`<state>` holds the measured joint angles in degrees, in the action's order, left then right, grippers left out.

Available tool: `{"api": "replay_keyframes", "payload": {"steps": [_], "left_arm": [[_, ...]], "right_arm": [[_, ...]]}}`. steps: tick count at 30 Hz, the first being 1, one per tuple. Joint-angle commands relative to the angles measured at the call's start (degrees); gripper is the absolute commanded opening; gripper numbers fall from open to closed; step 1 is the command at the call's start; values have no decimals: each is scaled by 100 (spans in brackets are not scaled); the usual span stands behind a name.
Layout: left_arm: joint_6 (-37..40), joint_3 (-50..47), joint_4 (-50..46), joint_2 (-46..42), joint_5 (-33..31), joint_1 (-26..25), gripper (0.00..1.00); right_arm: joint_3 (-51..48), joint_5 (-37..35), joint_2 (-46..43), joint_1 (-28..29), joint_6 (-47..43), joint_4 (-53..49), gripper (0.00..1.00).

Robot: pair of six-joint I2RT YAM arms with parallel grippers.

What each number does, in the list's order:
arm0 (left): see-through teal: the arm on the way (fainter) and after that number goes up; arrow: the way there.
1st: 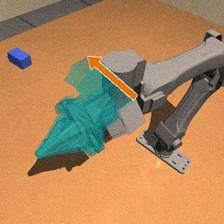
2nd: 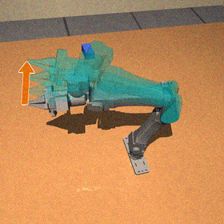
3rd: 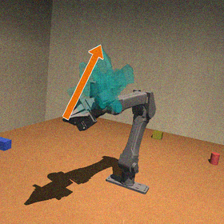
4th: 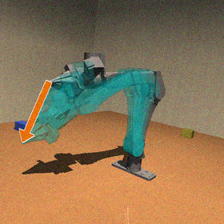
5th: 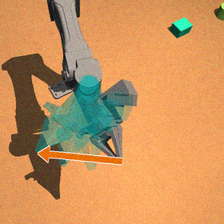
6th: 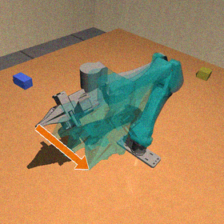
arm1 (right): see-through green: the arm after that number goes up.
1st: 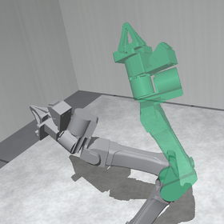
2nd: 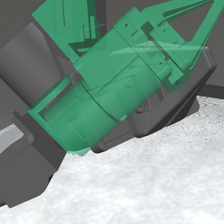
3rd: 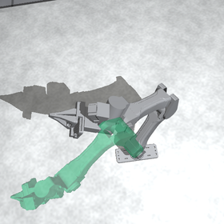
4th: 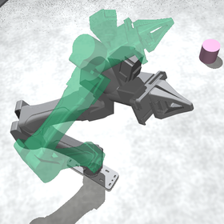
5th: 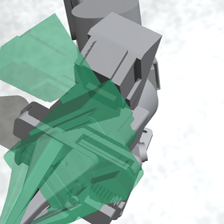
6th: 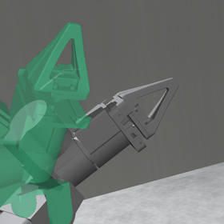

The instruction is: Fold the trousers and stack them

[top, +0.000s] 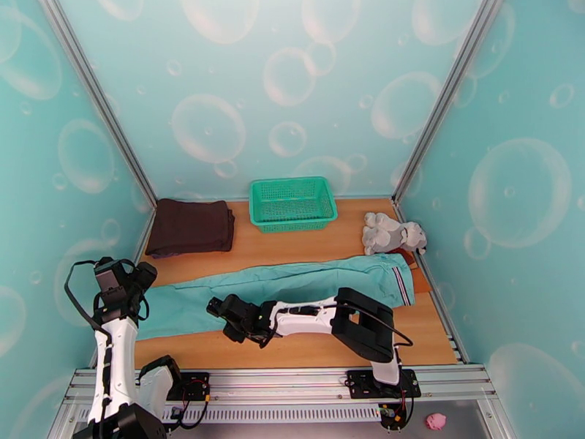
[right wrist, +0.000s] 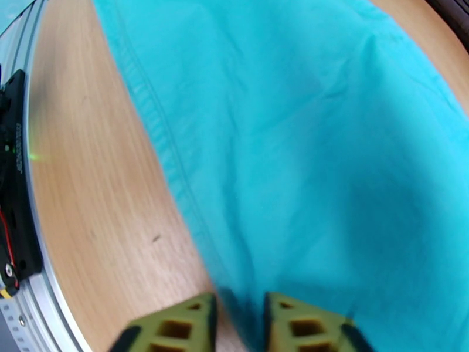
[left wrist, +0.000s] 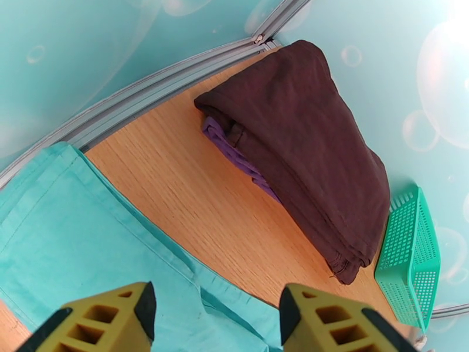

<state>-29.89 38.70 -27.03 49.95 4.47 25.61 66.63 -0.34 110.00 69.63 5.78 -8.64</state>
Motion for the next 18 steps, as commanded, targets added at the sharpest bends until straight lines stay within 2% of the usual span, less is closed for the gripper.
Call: {"api": "replay_keyframes", "payload": {"steps": [1, 5, 8, 9, 13, 18], "left_arm": [[133, -55, -40, 52, 148, 50, 59], [-140, -171, 131, 200, 577, -196, 59], [-575, -417, 383, 260, 534, -848, 58], [-719, -524, 480, 258, 462, -1203, 58], [-1225, -739, 440, 303, -83, -2127, 58], [-1672, -1110, 685, 475, -388, -2686, 58]], "right_arm": [[-466, 257, -850, -329, 271, 642, 50], [-977, 428, -1731, -1019, 499, 740, 55], [-1233, 363, -2014, -1543, 595, 224, 57], [-1359, 368, -2104, -1665, 543, 52, 57], [-1925, 159, -2362, -1795, 426, -223, 59], [-2329, -106, -2320, -1660, 678, -243, 55]]}}
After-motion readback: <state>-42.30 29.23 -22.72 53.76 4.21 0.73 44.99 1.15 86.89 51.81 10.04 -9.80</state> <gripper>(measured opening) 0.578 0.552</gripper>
